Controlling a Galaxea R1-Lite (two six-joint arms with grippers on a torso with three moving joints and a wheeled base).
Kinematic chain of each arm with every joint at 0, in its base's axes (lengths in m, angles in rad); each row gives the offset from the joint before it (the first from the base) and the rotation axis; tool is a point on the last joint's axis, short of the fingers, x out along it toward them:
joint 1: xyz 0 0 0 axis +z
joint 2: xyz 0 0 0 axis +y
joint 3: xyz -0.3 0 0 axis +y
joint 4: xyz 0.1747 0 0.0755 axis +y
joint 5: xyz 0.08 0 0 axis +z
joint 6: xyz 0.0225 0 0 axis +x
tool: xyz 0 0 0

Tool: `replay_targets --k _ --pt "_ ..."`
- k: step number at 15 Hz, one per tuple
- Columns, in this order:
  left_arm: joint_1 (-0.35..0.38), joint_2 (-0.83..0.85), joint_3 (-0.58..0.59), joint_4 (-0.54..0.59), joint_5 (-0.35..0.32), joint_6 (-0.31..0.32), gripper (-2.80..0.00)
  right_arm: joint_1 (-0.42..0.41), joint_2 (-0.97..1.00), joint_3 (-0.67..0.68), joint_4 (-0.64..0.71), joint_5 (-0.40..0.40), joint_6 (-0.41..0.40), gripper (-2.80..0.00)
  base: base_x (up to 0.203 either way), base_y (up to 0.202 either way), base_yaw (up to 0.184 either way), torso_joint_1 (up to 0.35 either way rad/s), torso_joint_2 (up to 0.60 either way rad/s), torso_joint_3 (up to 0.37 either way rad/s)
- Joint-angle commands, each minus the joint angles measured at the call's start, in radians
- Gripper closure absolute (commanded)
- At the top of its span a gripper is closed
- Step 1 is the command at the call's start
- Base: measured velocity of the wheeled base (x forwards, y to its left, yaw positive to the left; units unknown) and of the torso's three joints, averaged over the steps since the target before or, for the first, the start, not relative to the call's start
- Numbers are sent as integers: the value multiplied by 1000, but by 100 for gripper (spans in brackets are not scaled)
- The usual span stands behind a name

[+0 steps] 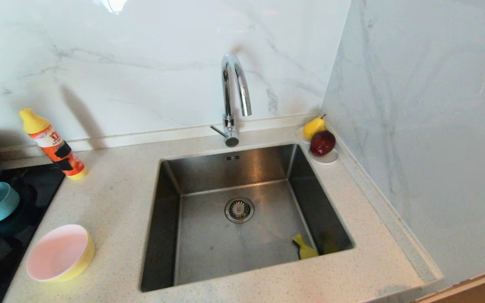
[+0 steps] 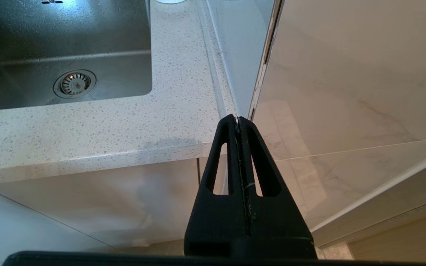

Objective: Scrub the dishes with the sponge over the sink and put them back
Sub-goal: Place the bowl on the bowl

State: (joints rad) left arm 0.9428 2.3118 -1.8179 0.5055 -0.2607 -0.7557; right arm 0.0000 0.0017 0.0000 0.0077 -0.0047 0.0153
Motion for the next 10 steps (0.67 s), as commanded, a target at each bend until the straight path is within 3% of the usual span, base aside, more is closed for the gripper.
replay_targets --k 1,7,8,10 --pt "1 13 -6 6 0 -5 -280 0 1 0 0 0 0 0 0 0 0 0 0 0" --pt "1 18 -41 41 -2 -4 -280 0 1 0 0 0 0 0 0 0 0 0 0 0" --pt "1 25 -48 50 0 -5 0 0 1 0 0 0 0 0 0 0 0 0 0 0" --pt "1 26 -52 54 -2 -5 0 0 1 0 0 0 0 0 0 0 0 0 0 0"
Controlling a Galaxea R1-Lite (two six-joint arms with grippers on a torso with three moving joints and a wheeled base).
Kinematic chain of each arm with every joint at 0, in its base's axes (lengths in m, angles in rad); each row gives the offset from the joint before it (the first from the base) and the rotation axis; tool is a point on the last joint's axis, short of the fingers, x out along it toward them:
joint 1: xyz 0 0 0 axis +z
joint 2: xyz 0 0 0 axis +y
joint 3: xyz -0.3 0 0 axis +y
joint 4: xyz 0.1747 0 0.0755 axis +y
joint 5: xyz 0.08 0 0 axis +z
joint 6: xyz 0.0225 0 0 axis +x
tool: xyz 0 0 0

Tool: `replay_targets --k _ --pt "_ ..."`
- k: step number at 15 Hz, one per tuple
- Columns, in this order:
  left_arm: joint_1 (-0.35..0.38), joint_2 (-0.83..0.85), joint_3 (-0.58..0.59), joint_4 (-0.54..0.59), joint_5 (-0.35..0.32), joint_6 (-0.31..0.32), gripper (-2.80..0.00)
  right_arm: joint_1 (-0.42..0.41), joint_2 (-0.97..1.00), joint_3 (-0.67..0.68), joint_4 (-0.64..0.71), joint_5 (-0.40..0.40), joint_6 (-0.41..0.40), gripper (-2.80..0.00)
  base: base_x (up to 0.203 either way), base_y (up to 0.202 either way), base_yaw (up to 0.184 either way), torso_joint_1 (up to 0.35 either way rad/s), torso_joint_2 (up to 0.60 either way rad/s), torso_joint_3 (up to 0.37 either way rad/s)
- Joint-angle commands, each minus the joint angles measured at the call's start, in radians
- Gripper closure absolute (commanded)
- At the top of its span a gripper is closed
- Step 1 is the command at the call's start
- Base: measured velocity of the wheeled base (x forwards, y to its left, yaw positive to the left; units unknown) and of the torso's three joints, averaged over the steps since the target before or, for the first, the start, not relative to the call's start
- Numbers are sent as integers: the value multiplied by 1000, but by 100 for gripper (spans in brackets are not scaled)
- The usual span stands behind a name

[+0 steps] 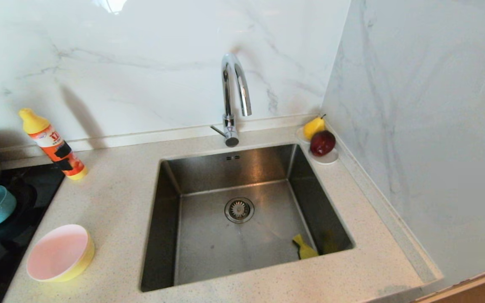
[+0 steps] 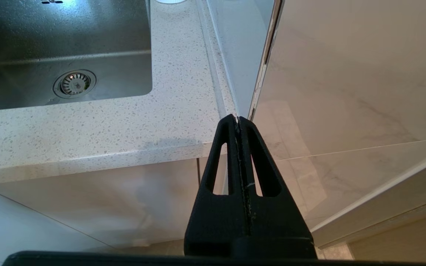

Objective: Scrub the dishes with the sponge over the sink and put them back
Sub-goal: Place the bowl on the bowl

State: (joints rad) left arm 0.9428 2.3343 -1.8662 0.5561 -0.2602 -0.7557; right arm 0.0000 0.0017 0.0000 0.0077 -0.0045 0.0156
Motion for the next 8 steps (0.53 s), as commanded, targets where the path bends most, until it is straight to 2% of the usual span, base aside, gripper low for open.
replay_targets --k 1,8 --pt "1 2 -5 5 -2 -4 0 0 1 0 0 0 0 0 0 0 0 0 0 0" --pt "1 -1 -10 24 -2 -4 0 0 1 0 0 0 0 0 0 0 0 0 0 0"
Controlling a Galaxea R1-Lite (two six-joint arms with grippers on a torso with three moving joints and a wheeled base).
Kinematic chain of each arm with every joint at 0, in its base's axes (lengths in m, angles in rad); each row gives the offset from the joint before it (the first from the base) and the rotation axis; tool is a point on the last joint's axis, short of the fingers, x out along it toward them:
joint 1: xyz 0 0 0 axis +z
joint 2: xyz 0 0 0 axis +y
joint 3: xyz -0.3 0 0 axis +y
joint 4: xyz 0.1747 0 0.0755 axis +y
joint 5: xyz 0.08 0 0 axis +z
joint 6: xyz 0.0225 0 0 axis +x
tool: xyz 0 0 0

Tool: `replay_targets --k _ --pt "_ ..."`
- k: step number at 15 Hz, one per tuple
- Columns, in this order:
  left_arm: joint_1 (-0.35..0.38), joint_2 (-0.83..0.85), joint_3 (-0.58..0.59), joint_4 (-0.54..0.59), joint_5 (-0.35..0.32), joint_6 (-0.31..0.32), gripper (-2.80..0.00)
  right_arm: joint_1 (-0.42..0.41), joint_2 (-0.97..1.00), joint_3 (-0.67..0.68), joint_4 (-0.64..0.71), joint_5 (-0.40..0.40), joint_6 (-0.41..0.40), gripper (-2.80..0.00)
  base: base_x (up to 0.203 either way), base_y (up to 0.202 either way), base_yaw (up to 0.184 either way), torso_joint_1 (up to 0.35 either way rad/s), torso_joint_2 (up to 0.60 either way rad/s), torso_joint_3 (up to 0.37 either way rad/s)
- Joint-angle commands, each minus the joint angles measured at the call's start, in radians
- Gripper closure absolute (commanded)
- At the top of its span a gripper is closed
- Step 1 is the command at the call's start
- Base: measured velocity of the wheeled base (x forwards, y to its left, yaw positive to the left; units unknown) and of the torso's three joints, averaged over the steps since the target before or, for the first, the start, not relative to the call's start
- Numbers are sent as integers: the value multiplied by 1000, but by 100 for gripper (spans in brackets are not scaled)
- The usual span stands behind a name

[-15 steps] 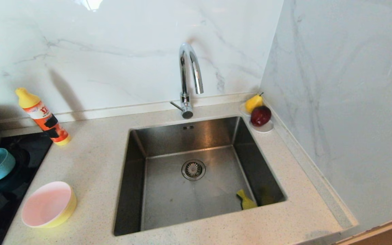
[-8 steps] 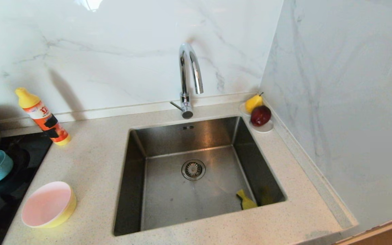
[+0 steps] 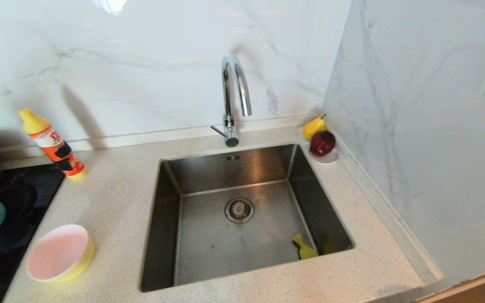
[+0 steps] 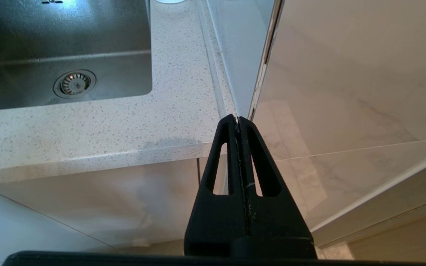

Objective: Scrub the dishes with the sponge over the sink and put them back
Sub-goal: Place the bowl on the bowl

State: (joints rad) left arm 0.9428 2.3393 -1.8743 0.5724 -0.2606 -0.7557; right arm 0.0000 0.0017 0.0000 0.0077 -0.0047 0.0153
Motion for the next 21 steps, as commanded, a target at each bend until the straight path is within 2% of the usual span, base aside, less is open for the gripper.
replay_targets --k 1,3,6,9,11,13,17,21 --pt "1 -11 -2 18 -2 -4 0 0 1 0 0 0 0 0 0 0 0 0 0 0" --pt "1 -14 -1 28 -2 -3 0 0 1 0 0 0 0 0 0 0 0 0 0 0" --pt "-4 -62 -2 115 -11 27 0 0 1 0 0 0 0 0 0 0 0 0 0 0" --pt "-26 -121 5 229 -33 174 0 0 1 0 0 0 0 0 0 0 0 0 0 0" --pt "-30 -172 16 292 -105 246 0 0 1 0 0 0 0 0 0 0 0 0 0 0" --pt "-48 -211 36 366 -136 326 0 0 1 0 0 0 0 0 0 0 0 0 0 0" --pt "-121 -318 138 396 -144 450 0 0 1 0 0 0 0 0 0 0 0 0 0 0" --pt "-255 -415 196 389 -134 477 0 0 1 0 0 0 0 0 0 0 0 0 0 0"
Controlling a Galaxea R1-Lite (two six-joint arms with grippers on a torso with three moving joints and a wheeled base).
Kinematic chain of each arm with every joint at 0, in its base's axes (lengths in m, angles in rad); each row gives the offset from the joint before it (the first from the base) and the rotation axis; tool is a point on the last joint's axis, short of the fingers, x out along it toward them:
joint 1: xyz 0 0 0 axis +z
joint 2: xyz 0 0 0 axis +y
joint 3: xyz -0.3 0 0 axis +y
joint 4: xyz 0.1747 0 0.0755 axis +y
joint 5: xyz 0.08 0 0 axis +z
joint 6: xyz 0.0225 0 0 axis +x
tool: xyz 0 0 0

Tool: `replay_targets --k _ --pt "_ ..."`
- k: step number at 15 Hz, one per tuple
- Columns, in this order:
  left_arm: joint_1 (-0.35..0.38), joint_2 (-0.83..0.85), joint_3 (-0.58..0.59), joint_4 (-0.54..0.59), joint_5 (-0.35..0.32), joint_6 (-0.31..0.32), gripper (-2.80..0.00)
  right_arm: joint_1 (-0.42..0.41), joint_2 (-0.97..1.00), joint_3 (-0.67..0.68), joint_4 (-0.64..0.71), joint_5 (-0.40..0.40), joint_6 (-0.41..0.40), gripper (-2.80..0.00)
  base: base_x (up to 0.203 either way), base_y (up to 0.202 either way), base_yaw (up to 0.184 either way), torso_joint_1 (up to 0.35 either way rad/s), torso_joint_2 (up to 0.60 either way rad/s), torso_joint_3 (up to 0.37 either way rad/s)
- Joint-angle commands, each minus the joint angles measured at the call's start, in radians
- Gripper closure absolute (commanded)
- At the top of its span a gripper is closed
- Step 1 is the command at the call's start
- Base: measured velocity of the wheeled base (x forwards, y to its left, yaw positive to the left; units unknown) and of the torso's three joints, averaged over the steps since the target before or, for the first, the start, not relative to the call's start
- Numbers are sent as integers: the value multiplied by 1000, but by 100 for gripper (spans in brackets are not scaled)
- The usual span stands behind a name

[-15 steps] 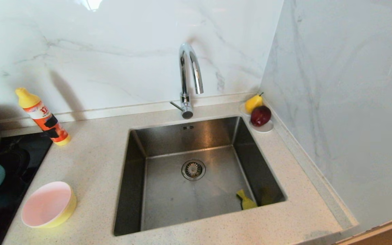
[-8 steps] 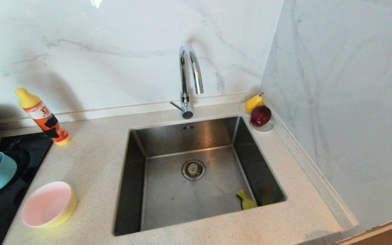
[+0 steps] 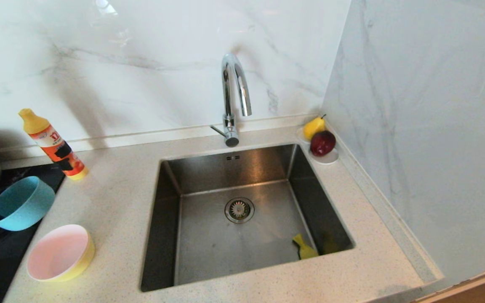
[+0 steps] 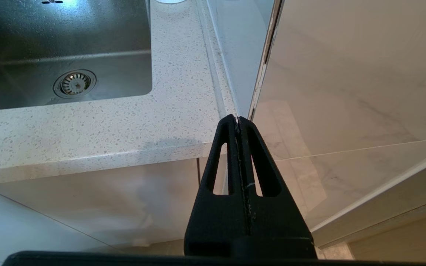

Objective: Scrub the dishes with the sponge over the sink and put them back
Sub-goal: Place the bowl on the bowl

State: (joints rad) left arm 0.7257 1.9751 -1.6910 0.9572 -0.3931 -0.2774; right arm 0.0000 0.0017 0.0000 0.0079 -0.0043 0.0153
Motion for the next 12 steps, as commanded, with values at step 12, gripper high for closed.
replay_targets --k 12 --pt "-189 -66 236 -225 183 101 0 0 1 0 0 0 0 0 0 0 0 0 0 0"
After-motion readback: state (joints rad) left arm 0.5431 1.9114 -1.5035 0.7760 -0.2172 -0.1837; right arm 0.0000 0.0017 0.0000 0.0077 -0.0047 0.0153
